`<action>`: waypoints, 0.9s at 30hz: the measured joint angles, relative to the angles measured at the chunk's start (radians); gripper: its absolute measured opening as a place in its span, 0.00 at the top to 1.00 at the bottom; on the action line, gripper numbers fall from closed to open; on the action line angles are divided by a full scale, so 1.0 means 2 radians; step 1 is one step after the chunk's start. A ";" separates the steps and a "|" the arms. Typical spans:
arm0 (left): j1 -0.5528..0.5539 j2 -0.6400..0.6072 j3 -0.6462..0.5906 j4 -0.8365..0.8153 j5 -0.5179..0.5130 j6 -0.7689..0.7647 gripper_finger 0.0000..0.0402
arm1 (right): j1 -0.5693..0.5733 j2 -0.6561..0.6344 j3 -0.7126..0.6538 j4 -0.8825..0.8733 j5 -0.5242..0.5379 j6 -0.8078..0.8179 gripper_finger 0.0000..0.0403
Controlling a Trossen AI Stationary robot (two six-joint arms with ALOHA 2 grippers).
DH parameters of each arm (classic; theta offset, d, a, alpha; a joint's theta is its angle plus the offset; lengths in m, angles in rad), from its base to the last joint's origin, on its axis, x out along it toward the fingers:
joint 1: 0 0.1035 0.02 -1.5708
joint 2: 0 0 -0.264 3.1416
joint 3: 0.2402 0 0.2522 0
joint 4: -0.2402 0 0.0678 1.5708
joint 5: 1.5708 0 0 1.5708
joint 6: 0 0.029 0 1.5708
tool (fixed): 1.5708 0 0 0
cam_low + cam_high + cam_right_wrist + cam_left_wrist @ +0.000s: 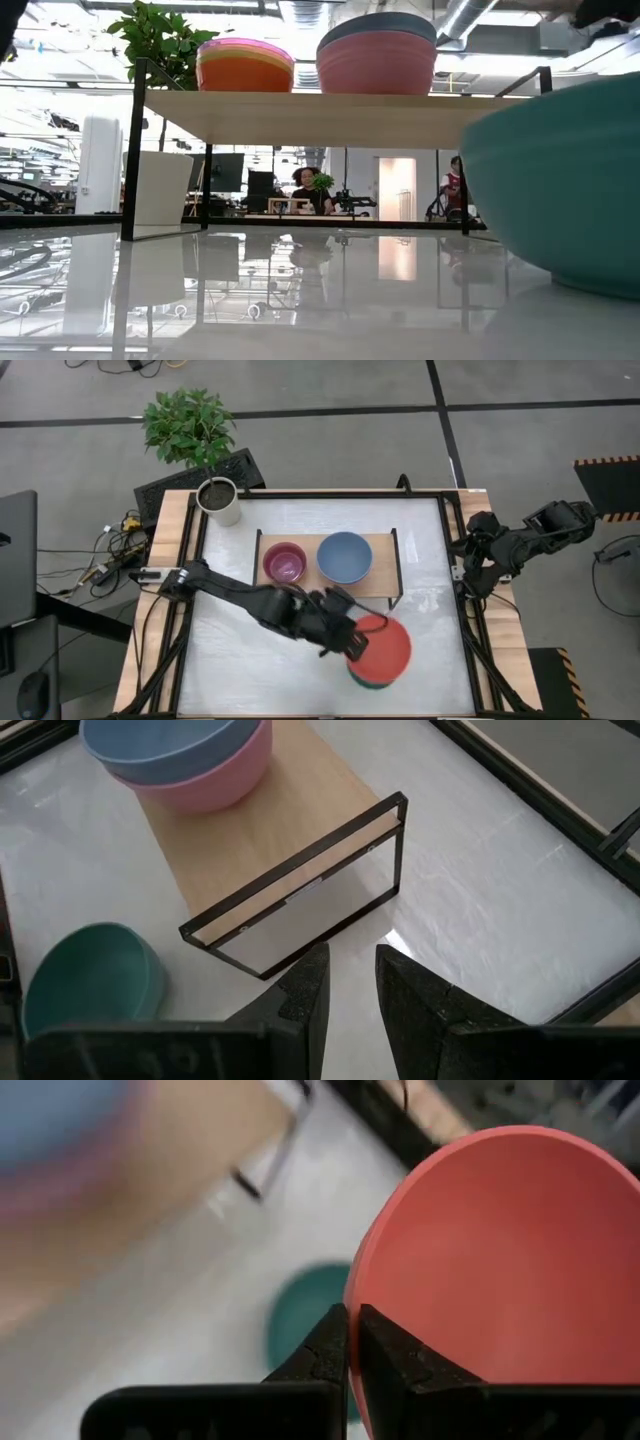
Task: Place and stack bowls onto a shelf
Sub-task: Stack the large orange bowl on top of the blue bowl on the shelf
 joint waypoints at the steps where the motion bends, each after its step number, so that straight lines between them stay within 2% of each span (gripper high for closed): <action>1: 0.003 -0.010 0.000 -0.003 -0.010 0.001 1.00 | 0.000 0.000 0.000 0.000 0.002 0.000 0.72; 9: 0.040 -0.084 0.000 -0.035 -0.092 0.037 1.00 | 0.000 0.000 0.000 0.000 0.003 0.000 0.72; 13: 0.076 -0.111 0.000 -0.053 -0.106 0.062 1.00 | 0.000 0.000 0.000 0.000 0.002 0.000 0.72; 16: 0.108 -0.119 0.001 -0.079 -0.090 0.070 1.00 | 0.000 0.000 0.000 0.000 0.002 0.000 0.72; 21: 0.161 -0.119 0.000 -0.149 -0.019 0.078 1.00 | 0.000 0.000 0.000 0.000 0.002 0.000 0.72; 27: 0.198 -0.119 -0.010 -0.152 0.012 0.097 1.00 | 0.000 0.000 0.000 0.000 0.002 0.000 0.72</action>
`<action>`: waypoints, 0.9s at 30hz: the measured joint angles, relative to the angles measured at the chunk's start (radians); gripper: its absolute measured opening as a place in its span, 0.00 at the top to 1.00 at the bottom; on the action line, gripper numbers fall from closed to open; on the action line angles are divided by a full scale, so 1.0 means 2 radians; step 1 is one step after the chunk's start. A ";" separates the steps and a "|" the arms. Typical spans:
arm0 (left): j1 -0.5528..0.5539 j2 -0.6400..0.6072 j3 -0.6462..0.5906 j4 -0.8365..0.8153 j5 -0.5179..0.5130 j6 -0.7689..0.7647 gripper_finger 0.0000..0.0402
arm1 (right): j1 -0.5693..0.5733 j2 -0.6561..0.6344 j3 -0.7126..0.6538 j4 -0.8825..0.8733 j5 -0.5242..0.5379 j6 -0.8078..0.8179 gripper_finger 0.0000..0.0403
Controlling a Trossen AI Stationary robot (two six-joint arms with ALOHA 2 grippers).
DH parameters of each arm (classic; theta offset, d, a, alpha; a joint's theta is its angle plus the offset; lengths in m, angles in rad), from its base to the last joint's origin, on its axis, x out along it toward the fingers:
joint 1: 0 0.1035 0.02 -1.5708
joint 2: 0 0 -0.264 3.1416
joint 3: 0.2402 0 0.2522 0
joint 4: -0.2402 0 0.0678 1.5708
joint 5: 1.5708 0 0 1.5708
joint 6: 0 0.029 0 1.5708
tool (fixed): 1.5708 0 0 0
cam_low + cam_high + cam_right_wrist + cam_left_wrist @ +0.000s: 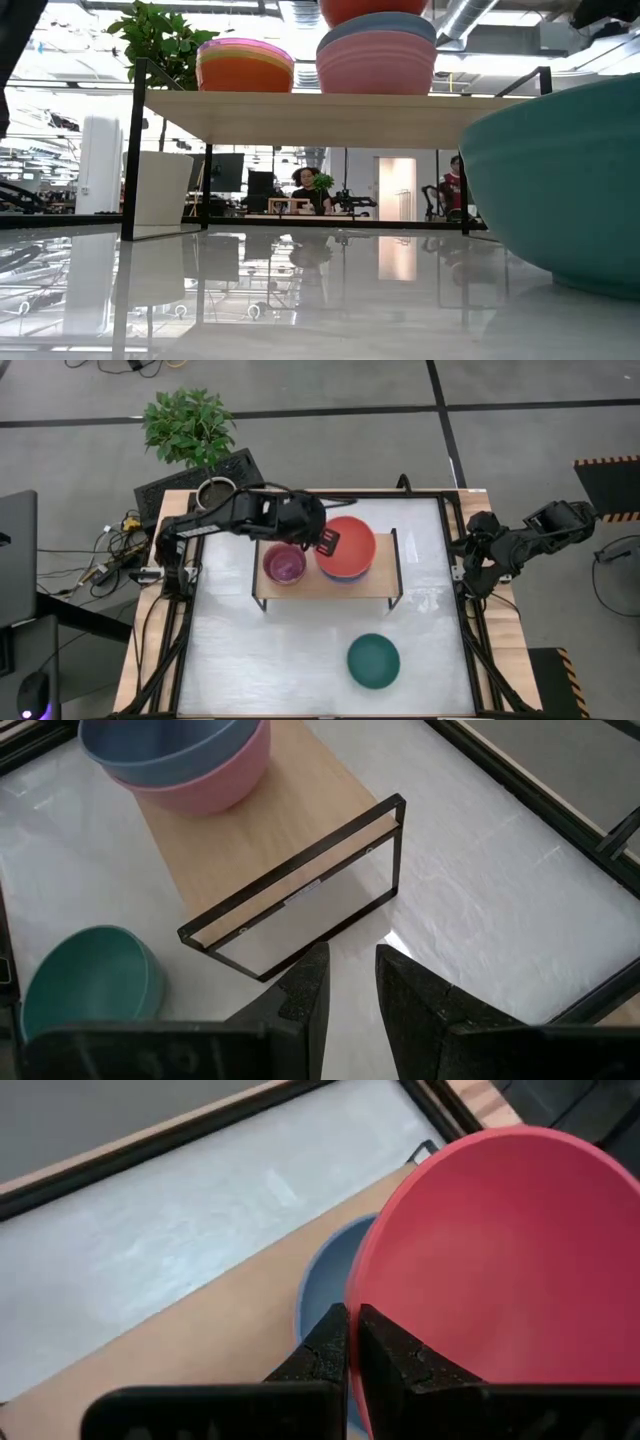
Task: Place and stack bowls onto a shelf
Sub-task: Stack the large orange bowl on top of the blue bowl on the shelf
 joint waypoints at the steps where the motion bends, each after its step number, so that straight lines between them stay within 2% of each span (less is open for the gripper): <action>1: 0.004 0.000 0.000 0.001 0.007 0.003 1.00 | 0.000 0.000 0.000 0.000 0.000 0.000 0.72; 15: 0.033 0.033 -0.001 0.000 0.064 0.036 1.00 | 0.000 0.000 0.000 0.000 0.000 0.000 0.72; 27: 0.038 0.048 -0.001 -0.013 0.073 0.045 1.00 | 0.000 0.000 0.000 -0.001 -0.001 -0.001 0.72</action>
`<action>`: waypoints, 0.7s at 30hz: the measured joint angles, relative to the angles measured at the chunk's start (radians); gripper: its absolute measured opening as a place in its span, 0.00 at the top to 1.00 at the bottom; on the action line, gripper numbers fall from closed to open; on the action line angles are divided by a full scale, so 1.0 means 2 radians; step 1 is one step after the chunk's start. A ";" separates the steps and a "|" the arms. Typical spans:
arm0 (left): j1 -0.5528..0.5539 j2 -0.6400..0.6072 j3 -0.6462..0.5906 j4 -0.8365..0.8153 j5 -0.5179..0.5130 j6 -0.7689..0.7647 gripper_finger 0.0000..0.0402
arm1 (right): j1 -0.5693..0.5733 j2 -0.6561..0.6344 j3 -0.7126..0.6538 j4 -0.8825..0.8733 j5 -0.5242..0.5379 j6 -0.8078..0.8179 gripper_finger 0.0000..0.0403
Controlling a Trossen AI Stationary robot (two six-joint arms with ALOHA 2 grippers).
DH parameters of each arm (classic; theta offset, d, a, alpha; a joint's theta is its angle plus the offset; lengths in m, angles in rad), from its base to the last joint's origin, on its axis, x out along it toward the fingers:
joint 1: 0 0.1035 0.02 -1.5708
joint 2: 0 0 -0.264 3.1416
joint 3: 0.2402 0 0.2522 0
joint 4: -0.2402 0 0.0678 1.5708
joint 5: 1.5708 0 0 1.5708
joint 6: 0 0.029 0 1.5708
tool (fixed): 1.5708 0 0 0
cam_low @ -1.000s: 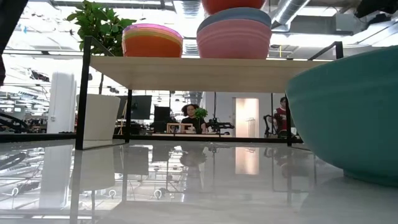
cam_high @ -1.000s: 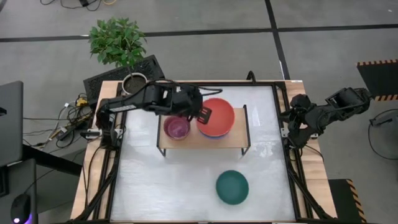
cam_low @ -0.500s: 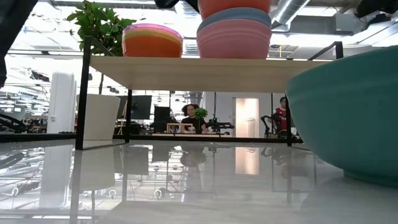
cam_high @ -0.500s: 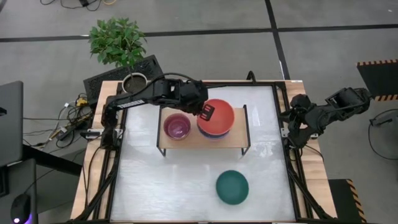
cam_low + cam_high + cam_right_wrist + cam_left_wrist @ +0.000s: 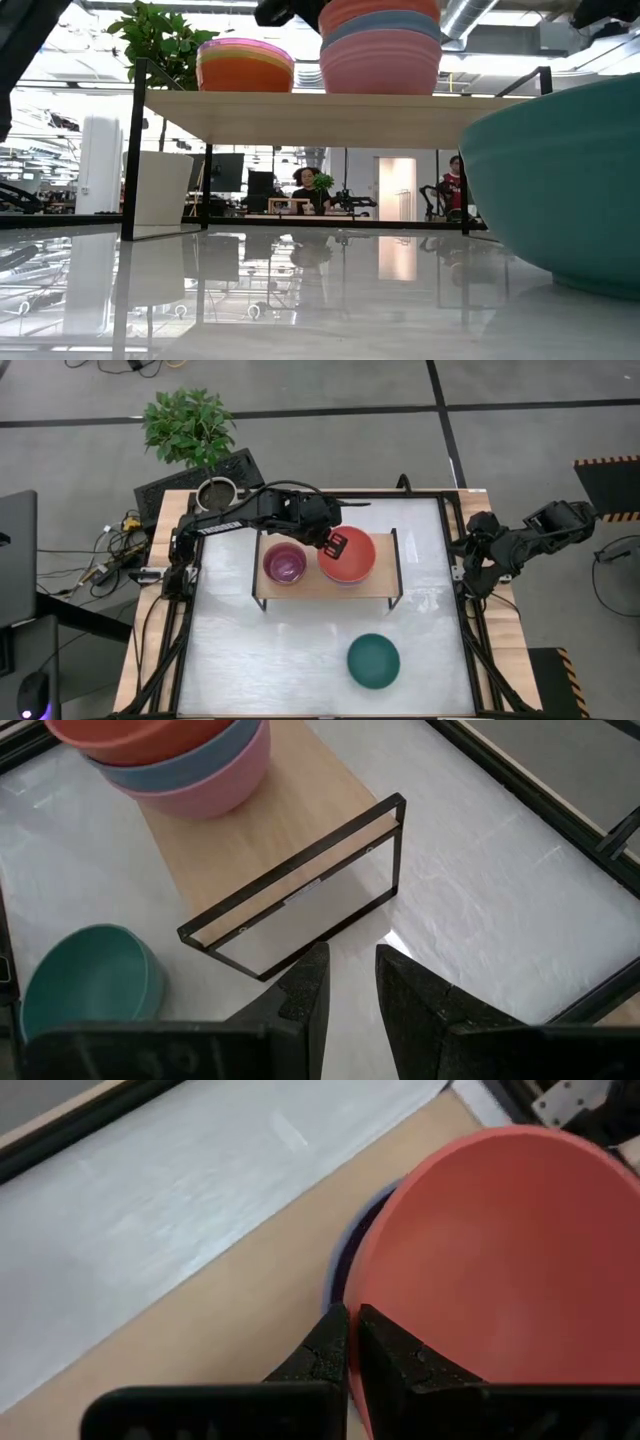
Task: Place and stack bowls onto a shelf
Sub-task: Stack the large orange bowl on top of the blue bowl on the shelf
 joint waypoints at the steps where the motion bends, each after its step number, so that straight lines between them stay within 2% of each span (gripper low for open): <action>1: 0.000 0.000 0.000 0.005 0.000 0.002 1.00 | 0.000 0.000 0.000 0.000 0.000 0.000 0.72; 5: 0.000 0.000 0.000 0.006 0.000 0.010 0.95 | 0.000 0.000 0.000 0.000 0.000 0.000 0.72; 15: 0.001 -0.001 0.000 0.004 0.001 0.026 0.74 | 0.000 0.000 0.000 0.000 0.000 -0.001 0.72; 21: 0.002 -0.008 0.011 -0.007 0.027 0.028 0.70 | 0.000 0.000 0.000 -0.001 0.000 -0.001 0.72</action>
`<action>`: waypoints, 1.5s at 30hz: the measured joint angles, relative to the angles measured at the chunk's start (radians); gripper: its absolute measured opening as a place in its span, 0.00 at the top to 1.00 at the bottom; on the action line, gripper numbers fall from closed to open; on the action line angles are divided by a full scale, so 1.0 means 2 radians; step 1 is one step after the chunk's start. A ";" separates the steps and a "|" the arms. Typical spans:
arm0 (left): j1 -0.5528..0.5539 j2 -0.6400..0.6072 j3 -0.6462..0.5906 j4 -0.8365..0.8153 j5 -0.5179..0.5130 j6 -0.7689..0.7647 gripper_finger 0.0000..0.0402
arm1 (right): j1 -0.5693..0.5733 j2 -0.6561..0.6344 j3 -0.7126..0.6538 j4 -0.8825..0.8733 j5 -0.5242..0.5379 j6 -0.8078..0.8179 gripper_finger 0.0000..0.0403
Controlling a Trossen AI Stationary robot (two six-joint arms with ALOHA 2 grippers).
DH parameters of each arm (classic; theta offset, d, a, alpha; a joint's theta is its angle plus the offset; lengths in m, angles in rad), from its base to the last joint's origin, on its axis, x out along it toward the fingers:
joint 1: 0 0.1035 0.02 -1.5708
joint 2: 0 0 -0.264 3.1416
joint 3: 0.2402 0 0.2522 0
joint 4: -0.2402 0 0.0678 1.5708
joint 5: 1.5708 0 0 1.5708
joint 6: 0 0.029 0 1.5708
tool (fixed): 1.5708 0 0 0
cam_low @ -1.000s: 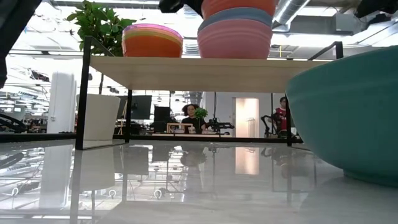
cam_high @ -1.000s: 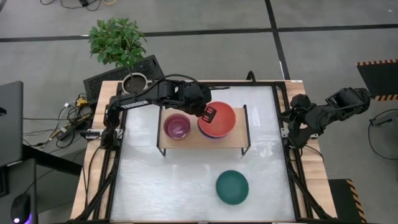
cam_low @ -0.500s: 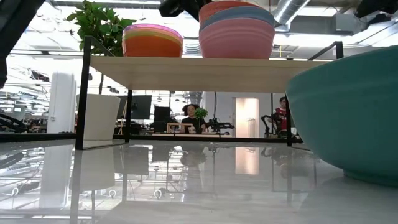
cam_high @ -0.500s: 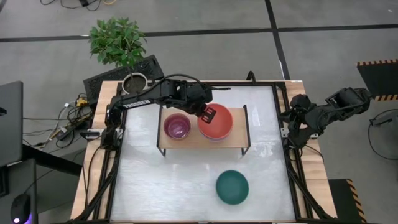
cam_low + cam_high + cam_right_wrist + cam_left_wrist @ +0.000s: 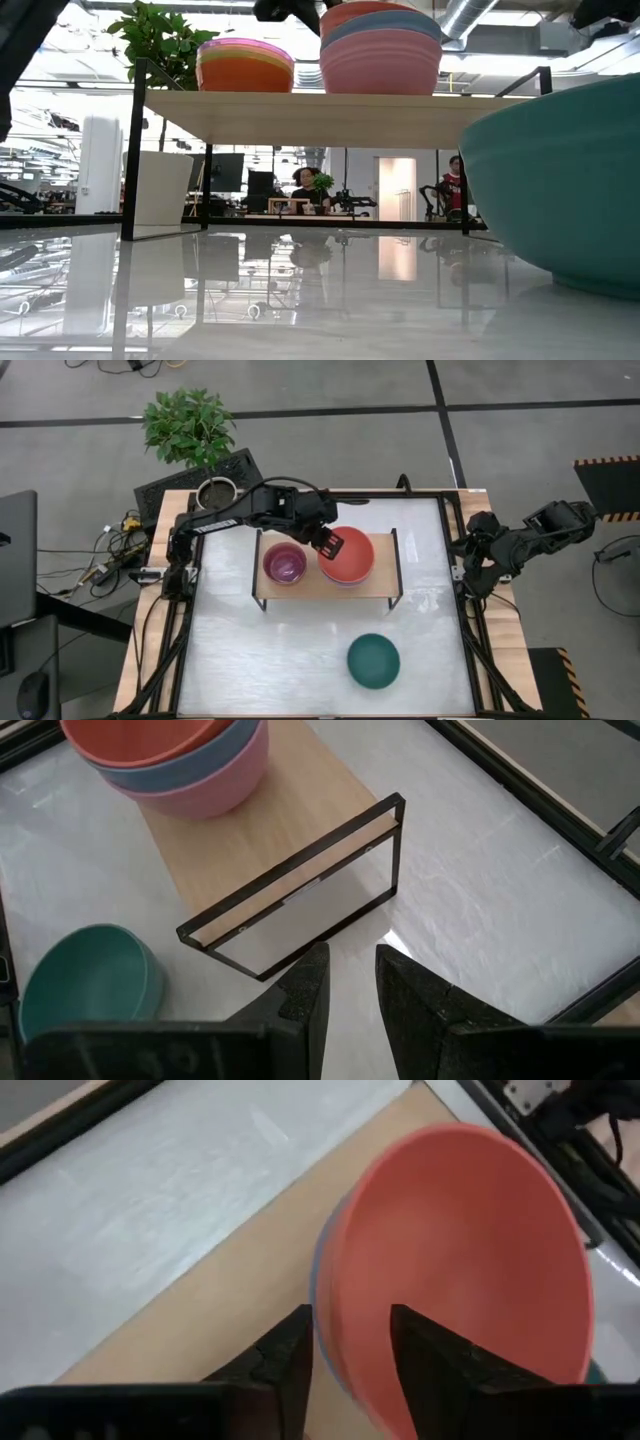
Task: Place and stack bowls onto a shelf
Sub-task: Stack the large orange bowl on top of the blue bowl on the shelf
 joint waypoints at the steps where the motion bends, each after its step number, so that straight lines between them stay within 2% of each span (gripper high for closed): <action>1: 0.000 -0.001 0.000 -0.003 0.001 0.002 0.71 | 0.000 0.000 0.000 0.000 0.000 0.000 0.72; 4: 0.000 -0.009 0.000 -0.007 0.004 0.005 0.76 | 0.000 0.000 0.000 0.000 0.000 0.000 0.72; 9: -0.001 -0.027 0.000 -0.004 0.003 0.019 0.95 | 0.000 0.000 0.000 0.000 0.000 0.000 0.72; 11: -0.002 -0.032 0.000 0.009 0.002 0.025 0.98 | 0.000 0.000 0.000 0.000 0.000 0.000 0.72; 15: -0.002 -0.032 -0.002 0.028 -0.001 0.040 1.00 | 0.000 0.000 0.000 0.000 0.000 0.000 0.72; 28: -0.002 -0.028 -0.102 0.071 -0.011 0.045 1.00 | 0.000 0.000 0.000 -0.002 0.000 0.002 0.72; 36: -0.004 -0.032 -0.097 0.077 -0.001 0.021 1.00 | 0.000 0.000 0.000 -0.002 0.000 0.002 0.72; 40: -0.027 -0.035 -0.072 0.142 0.001 0.033 1.00 | 0.000 0.000 0.000 -0.002 0.000 0.002 0.72; 45: -0.063 -0.036 -0.084 0.276 -0.001 0.072 1.00 | 0.000 0.000 0.000 -0.002 0.000 0.001 0.72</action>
